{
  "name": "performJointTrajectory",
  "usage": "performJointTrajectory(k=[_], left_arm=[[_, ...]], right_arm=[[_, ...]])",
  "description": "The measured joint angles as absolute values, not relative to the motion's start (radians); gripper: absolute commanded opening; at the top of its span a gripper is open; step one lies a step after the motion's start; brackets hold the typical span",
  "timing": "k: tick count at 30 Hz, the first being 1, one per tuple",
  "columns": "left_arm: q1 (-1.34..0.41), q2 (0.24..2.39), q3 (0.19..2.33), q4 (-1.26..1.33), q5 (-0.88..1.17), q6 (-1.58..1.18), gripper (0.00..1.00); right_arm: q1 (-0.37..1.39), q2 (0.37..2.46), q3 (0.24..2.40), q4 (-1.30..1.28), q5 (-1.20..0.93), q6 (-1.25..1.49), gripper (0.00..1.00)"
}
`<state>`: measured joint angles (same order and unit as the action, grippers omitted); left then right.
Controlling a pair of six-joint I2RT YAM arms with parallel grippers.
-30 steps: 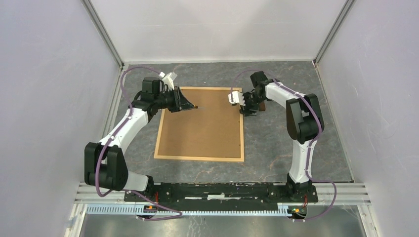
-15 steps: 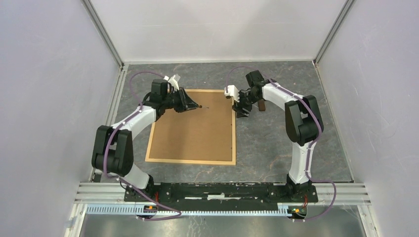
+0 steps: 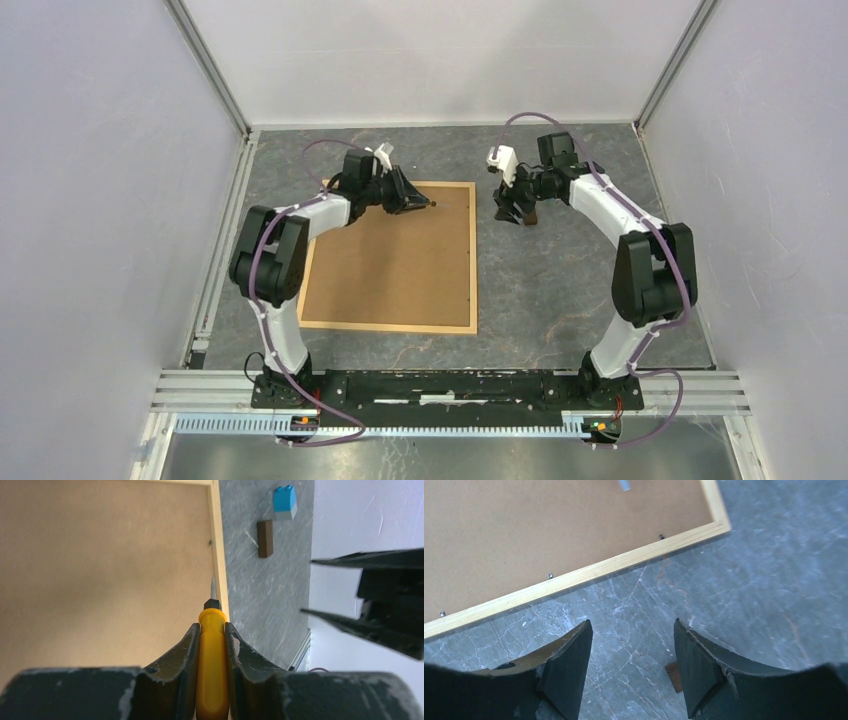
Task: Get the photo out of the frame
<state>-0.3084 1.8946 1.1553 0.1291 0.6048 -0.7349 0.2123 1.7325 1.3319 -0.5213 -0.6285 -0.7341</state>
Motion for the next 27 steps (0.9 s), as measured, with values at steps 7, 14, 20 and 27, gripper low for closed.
performJointTrajectory(k=[7,14,20,27], left_arm=[[-0.345,2.019,1.302,0.176,0.604,-0.778,0.02],[-0.366,2.086,1.331,0.195,0.614,-0.793,0.02],[-0.361,2.136,1.332,0.220,0.646,-0.814,0.02],[-0.353,2.172,1.335,0.256,0.677,-0.859,0.02]], right_arm=[[0.214,1.848,1.291,-0.502,-0.655,-0.781,0.62],[0.214,1.960,1.292,-0.453,-0.664,-0.781,0.60],[0.214,2.023,1.330,-0.438,-0.683,-0.780,0.59],[0.220,2.076,1.396,-0.426,-0.703,-0.788,0.59]])
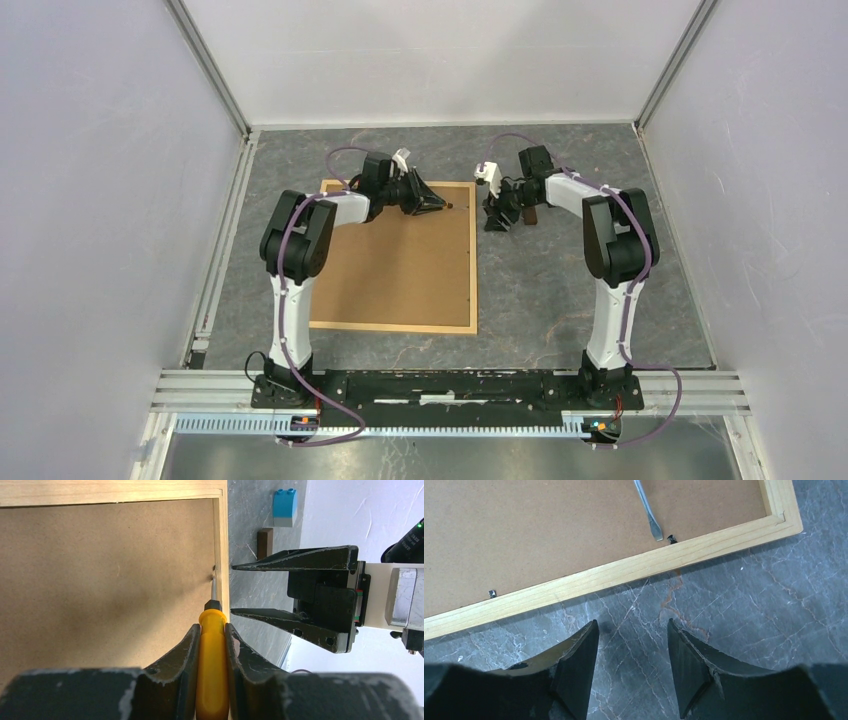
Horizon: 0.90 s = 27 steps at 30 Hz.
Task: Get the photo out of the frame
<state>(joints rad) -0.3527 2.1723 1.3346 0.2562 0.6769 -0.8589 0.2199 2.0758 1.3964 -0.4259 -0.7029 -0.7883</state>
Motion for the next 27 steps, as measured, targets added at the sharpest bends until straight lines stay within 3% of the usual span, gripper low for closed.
performJointTrajectory(k=[27], left_arm=[[-0.323,2.230,1.341,0.332,0.744,-0.947,0.02]], right_arm=[[0.268,2.152,1.516,-0.499,-0.707,-0.934,0.55]])
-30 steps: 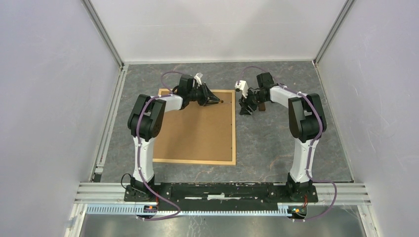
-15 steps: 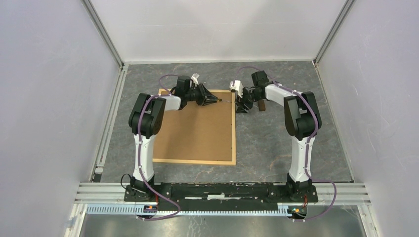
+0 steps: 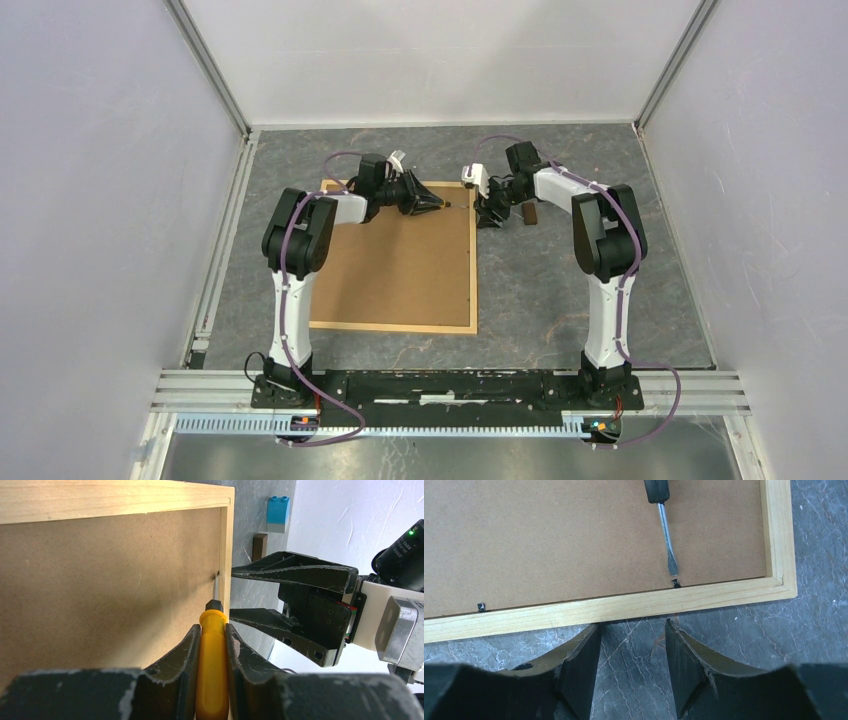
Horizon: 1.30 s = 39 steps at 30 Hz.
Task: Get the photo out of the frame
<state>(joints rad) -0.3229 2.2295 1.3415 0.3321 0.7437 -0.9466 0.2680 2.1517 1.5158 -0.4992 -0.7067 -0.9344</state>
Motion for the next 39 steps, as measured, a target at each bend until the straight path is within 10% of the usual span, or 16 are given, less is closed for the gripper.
performJointTrajectory(k=[39], left_arm=[[-0.447,2.121,1.409,0.081,0.505,-0.839,0.02]], right_arm=[[0.292,2.159,1.557,-0.582,-0.662,-1.045,0.55]])
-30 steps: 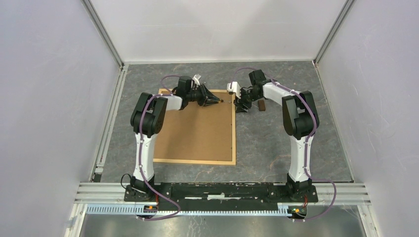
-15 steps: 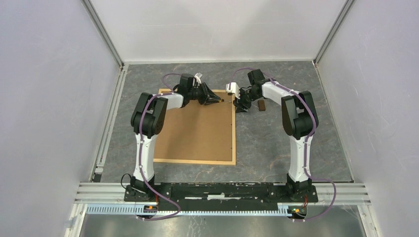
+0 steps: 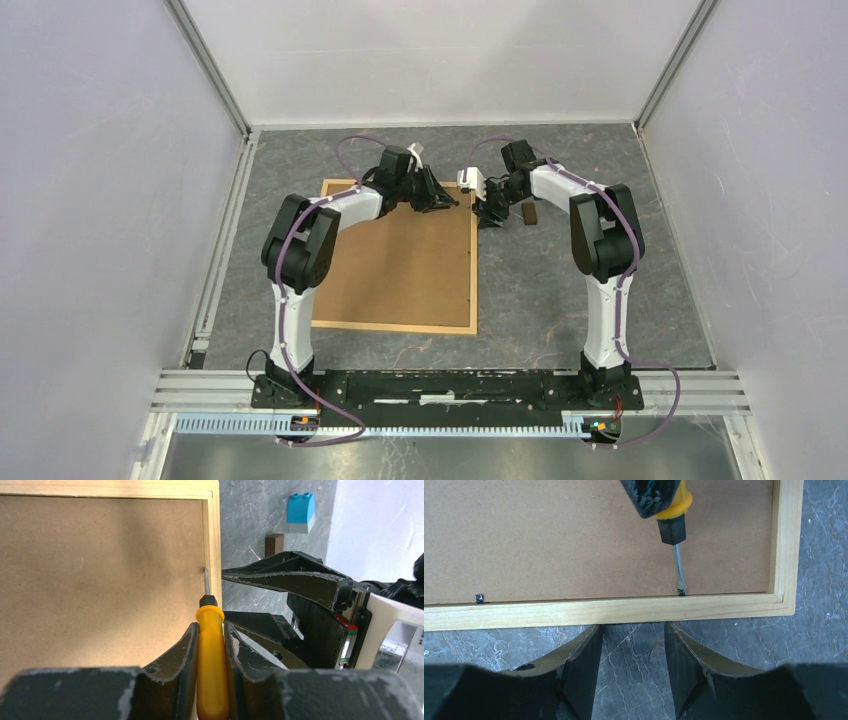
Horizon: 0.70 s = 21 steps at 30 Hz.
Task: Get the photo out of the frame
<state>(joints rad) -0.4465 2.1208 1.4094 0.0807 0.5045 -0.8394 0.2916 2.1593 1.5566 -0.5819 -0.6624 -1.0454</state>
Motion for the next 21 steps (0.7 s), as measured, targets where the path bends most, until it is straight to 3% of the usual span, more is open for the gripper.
performJointTrajectory(k=[21], left_arm=[[-0.538,2.078,1.473,-0.070,0.299,-0.682,0.02]], right_arm=[[0.283,2.157,1.557,-0.576,-0.653,-1.003,0.59]])
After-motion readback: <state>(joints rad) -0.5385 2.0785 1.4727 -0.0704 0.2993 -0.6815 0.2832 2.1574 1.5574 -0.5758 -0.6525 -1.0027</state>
